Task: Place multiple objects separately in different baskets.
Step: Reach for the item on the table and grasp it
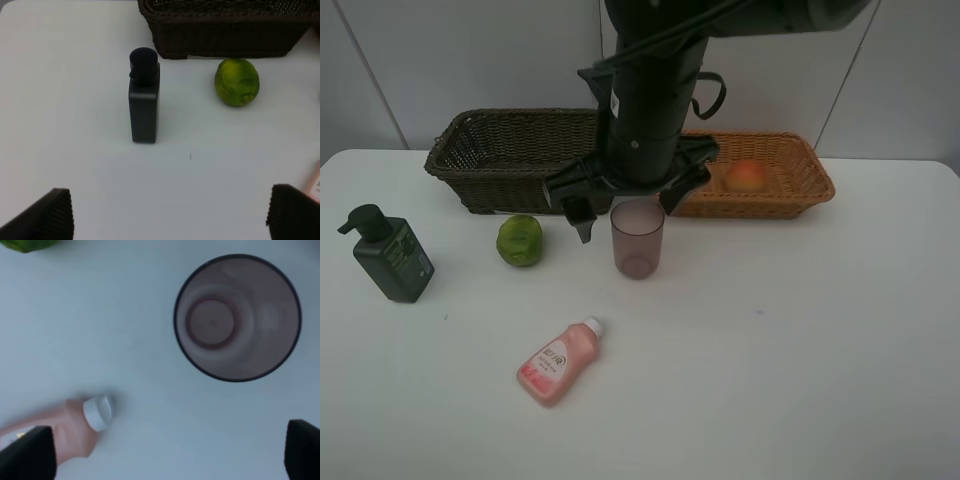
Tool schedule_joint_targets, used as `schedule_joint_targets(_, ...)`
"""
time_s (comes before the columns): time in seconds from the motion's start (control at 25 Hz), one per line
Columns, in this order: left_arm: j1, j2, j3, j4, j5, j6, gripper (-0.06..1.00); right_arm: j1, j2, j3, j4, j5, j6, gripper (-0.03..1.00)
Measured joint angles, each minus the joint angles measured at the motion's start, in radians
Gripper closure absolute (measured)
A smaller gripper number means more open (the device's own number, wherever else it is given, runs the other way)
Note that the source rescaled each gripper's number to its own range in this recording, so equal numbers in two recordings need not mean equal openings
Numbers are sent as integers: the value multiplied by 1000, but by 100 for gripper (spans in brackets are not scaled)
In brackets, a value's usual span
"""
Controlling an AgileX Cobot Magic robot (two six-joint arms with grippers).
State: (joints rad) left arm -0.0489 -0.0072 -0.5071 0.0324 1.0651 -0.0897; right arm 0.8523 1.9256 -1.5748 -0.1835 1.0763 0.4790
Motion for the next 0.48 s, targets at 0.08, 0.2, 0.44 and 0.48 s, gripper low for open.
schedule_joint_targets(0.08, 0, 0, 0, 0, 0, 0, -6, 16, 0, 0, 0, 1, 0, 0)
schedule_joint_targets(0.2, 0, 0, 0, 0, 0, 0, -6, 30, 0, 1, 1, 10, 0, 0)
schedule_joint_targets(0.44, 0, 0, 0, 0, 0, 0, -6, 30, -61, 99, 0, -12, 7, 0)
schedule_joint_targets(0.48, 0, 0, 0, 0, 0, 0, -6, 30, -80, 131, 0, -27, 16, 0)
